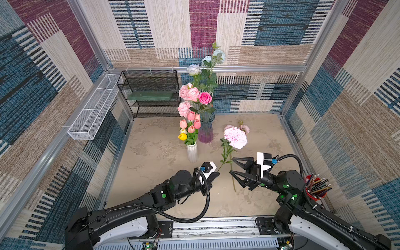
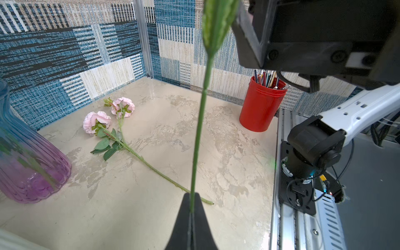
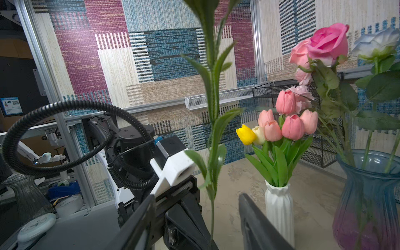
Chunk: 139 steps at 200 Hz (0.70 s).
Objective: Pick out pink flowers from the vase
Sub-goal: Pick up the flower from the vase.
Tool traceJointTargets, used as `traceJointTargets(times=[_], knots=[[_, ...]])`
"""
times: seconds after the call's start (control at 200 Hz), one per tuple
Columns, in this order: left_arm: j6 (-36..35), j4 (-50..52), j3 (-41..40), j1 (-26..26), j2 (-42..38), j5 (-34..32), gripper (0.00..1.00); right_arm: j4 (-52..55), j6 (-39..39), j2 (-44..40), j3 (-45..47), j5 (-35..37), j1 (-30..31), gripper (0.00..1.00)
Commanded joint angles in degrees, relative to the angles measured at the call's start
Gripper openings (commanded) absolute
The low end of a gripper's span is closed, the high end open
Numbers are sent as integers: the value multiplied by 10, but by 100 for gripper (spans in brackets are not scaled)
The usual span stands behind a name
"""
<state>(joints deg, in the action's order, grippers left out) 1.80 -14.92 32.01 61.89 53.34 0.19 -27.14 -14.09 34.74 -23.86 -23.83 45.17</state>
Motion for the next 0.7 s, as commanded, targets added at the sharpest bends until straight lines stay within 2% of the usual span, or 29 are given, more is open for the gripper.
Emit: traceJointTargets(times=[0.0,0.391,0.626,0.691], knots=[[23,-38,-4,-1,-6,13,0,-15,15,4,11,42,9,59],[36,-48,-13,-1,-21,28,0,-104,-7,97,17,59,44,54],[34,-44,-13,-1,-30,32,0,-121,-9,150,-4,61,68,41],[34,-43,-13,-1,-32,32,0,-131,-12,157,-5,62,70,34]])
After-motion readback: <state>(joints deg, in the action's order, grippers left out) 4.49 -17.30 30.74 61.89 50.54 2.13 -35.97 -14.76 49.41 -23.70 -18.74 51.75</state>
